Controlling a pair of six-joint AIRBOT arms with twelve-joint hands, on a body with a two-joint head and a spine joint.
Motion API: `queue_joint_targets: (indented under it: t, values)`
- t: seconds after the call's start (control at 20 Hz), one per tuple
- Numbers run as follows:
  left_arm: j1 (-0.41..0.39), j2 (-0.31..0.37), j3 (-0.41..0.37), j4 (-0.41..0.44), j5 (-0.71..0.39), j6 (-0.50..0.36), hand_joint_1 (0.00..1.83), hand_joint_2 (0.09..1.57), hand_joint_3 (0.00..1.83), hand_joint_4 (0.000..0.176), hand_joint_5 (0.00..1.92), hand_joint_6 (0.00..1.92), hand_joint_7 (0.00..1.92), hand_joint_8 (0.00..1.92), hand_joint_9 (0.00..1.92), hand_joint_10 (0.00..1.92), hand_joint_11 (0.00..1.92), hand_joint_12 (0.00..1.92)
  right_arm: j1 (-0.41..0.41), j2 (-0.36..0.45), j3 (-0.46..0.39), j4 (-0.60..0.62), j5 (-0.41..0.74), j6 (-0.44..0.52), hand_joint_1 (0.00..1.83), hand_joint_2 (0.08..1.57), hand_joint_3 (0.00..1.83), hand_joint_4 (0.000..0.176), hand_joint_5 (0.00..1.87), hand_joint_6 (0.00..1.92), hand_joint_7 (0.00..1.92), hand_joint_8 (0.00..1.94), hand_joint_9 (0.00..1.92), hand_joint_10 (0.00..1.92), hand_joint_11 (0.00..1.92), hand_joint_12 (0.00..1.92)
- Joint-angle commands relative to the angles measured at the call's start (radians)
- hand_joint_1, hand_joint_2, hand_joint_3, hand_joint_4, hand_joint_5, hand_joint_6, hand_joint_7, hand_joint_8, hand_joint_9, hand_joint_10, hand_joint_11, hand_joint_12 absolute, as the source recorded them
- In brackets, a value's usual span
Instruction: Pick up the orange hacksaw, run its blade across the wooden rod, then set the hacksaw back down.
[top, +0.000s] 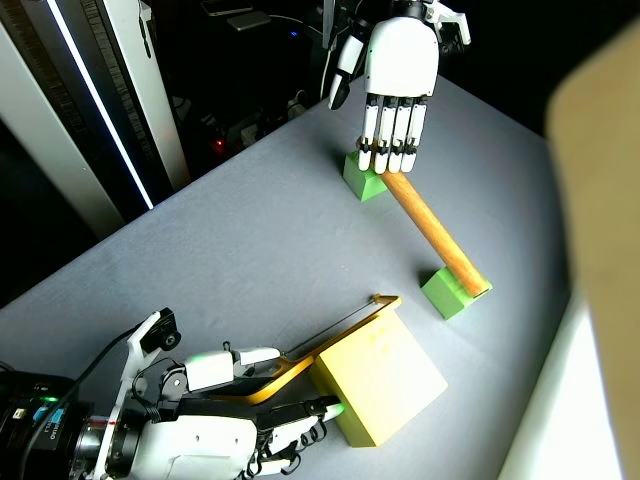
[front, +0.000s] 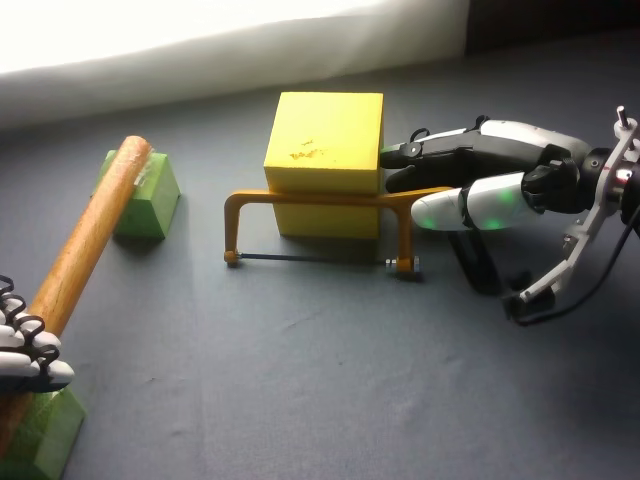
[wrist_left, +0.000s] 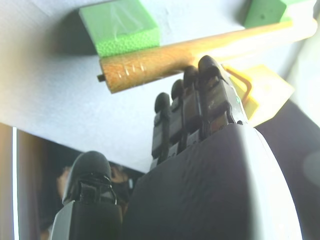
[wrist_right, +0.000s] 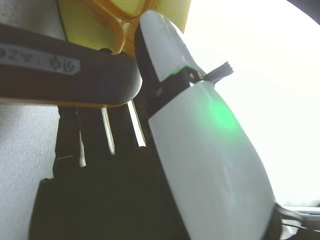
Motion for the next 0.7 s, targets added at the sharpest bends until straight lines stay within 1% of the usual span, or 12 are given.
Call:
queue_joint_targets:
  t: [0.0, 0.05, 0.1, 0.15, 0.2, 0.25, 0.3, 0.35, 0.4, 0.45, 0.55, 0.65]
  values:
    - [-0.013, -0.001, -0.001, -0.016, -0.008, -0.002, 0.14, 1.27, 0.0, 0.0, 0.18, 0.0, 0.15, 0.0, 0.13, 0.0, 0.0, 0.33, 0.012, -0.024, -0.019, -0.024, 0.111, -0.002, 1.12, 1.18, 0.03, 0.0, 0.81, 0.97, 0.86, 0.01, 0.85, 0.02, 0.47, 1.06]
    - [-0.014, -0.002, -0.001, -0.016, -0.008, -0.002, 0.17, 1.26, 0.0, 0.0, 0.19, 0.01, 0.16, 0.01, 0.15, 0.01, 0.0, 0.37, 0.011, -0.024, -0.019, -0.024, 0.111, -0.002, 1.1, 1.22, 0.02, 0.0, 0.76, 1.25, 0.92, 0.02, 0.93, 0.04, 0.53, 1.11]
    - [-0.014, -0.002, -0.001, -0.016, -0.008, -0.002, 0.17, 1.27, 0.0, 0.0, 0.18, 0.0, 0.16, 0.0, 0.15, 0.0, 0.0, 0.35, 0.011, -0.024, -0.019, -0.024, 0.112, -0.004, 1.16, 1.22, 0.0, 0.0, 0.72, 1.36, 0.89, 0.93, 0.98, 0.04, 0.57, 1.15]
    - [-0.014, -0.002, -0.001, -0.016, -0.008, -0.002, 0.16, 1.27, 0.0, 0.0, 0.18, 0.0, 0.15, 0.0, 0.12, 0.01, 0.0, 0.29, 0.01, -0.023, -0.019, -0.024, 0.114, -0.01, 1.18, 1.22, 0.0, 0.0, 0.69, 1.36, 0.9, 1.13, 1.05, 0.07, 0.61, 1.17]
    - [-0.014, -0.001, -0.001, -0.016, -0.008, -0.002, 0.15, 1.28, 0.0, 0.0, 0.17, 0.0, 0.14, 0.0, 0.12, 0.01, 0.0, 0.28, 0.007, -0.023, -0.02, -0.024, 0.116, -0.011, 1.2, 1.2, 0.0, 0.0, 0.7, 1.31, 0.93, 1.15, 1.1, 0.09, 0.64, 1.16]
    - [-0.015, -0.001, -0.001, -0.016, -0.008, -0.002, 0.14, 1.28, 0.0, 0.0, 0.16, 0.0, 0.13, 0.0, 0.12, 0.0, 0.0, 0.28, 0.005, -0.022, -0.02, -0.024, 0.118, -0.014, 1.33, 1.16, 0.0, 0.0, 0.8, 1.06, 0.96, 1.05, 0.94, 1.08, 0.69, 1.15]
    - [-0.015, -0.001, -0.001, -0.016, -0.008, -0.002, 0.13, 1.28, 0.0, 0.0, 0.17, 0.0, 0.14, 0.0, 0.13, 0.01, 0.0, 0.31, 0.003, -0.021, -0.021, -0.024, 0.12, -0.019, 1.37, 1.14, 0.0, 0.0, 0.83, 0.96, 0.96, 1.06, 0.92, 1.28, 0.74, 1.11]
    - [-0.016, -0.001, -0.001, -0.016, -0.008, -0.002, 0.13, 1.28, 0.0, 0.0, 0.16, 0.0, 0.15, 0.0, 0.14, 0.0, 0.0, 0.31, 0.001, -0.02, -0.021, -0.024, 0.124, -0.02, 1.26, 1.16, 0.0, 0.0, 0.82, 1.04, 0.98, 1.15, 0.93, 1.0, 0.75, 1.08]
    - [-0.017, -0.001, -0.001, -0.016, -0.008, -0.002, 0.13, 1.28, 0.0, 0.0, 0.17, 0.0, 0.15, 0.0, 0.14, 0.0, 0.0, 0.33, 0.001, -0.019, -0.021, -0.024, 0.127, -0.022, 1.25, 1.15, 0.0, 0.0, 0.84, 1.03, 1.0, 1.14, 0.99, 0.85, 0.77, 1.05]
    - [-0.017, -0.001, -0.001, -0.016, -0.008, -0.002, 0.11, 1.28, 0.0, 0.0, 0.15, 0.0, 0.14, 0.0, 0.14, 0.0, 0.0, 0.31, 0.002, -0.016, -0.021, -0.019, 0.138, -0.036, 1.36, 1.13, 0.0, 0.0, 0.85, 0.93, 1.0, 1.05, 0.98, 1.16, 0.81, 1.02]
    - [-0.017, -0.001, -0.002, -0.016, -0.008, -0.002, 0.11, 1.28, 0.0, 0.0, 0.16, 0.0, 0.14, 0.0, 0.15, 0.0, 0.0, 0.35, 0.001, -0.012, -0.021, 0.007, 0.166, -0.072, 1.38, 1.12, 0.0, 0.0, 0.86, 0.9, 0.97, 1.07, 0.97, 1.25, 0.82, 0.99]
    - [-0.018, 0.001, -0.002, -0.016, -0.008, -0.002, 0.13, 1.27, 0.0, 0.0, 0.16, 0.0, 0.14, 0.0, 0.14, 0.0, 0.0, 0.34, -0.001, -0.012, -0.021, 0.018, 0.187, -0.081, 1.38, 1.12, 0.0, 0.0, 0.84, 0.93, 0.99, 1.04, 0.98, 1.24, 0.8, 0.99]
